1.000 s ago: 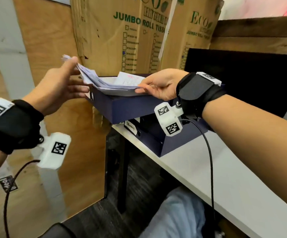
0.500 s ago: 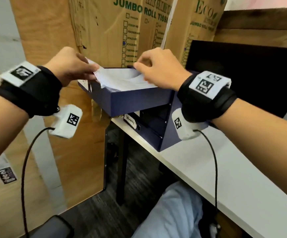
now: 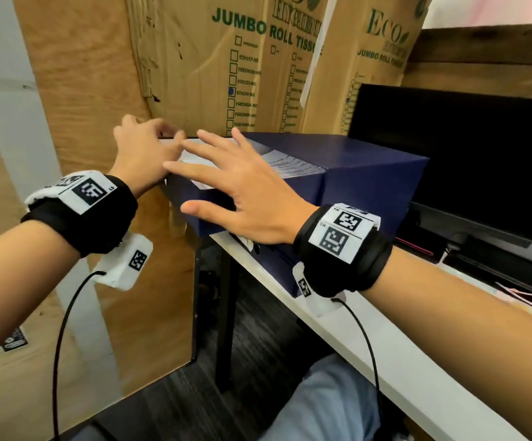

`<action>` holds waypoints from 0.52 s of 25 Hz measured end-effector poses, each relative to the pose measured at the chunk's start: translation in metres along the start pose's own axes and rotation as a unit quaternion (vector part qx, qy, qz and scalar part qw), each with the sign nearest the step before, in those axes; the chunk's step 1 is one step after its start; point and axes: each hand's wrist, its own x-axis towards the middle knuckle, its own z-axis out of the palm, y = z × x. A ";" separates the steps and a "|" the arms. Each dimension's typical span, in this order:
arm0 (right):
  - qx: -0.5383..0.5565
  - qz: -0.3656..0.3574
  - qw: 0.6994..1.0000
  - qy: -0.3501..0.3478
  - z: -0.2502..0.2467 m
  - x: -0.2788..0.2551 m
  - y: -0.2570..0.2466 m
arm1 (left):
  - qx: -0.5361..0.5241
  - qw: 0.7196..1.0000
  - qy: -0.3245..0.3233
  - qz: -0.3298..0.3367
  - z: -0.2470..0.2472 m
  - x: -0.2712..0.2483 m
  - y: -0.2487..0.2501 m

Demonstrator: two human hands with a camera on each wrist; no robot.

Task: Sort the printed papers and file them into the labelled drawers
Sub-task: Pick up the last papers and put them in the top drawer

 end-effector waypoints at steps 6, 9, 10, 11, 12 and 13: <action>-0.116 0.119 0.979 0.117 0.012 -0.013 0.022 | -0.224 0.970 0.021 -0.094 0.029 0.002 -0.014; -0.200 0.237 0.947 0.084 -0.003 -0.047 0.053 | -0.273 0.951 -0.117 -0.092 0.062 -0.010 0.003; -0.227 0.279 0.931 0.067 -0.008 -0.057 0.062 | -0.261 0.950 -0.156 -0.076 0.075 -0.014 0.013; -0.238 0.318 0.916 0.053 -0.012 -0.066 0.070 | -0.241 0.950 -0.192 -0.057 0.085 -0.021 0.025; -0.229 0.356 0.905 0.039 -0.018 -0.075 0.077 | -0.229 0.948 -0.217 -0.043 0.098 -0.025 0.037; -0.197 0.390 0.899 0.029 -0.023 -0.082 0.083 | -0.228 0.944 -0.234 -0.035 0.109 -0.030 0.050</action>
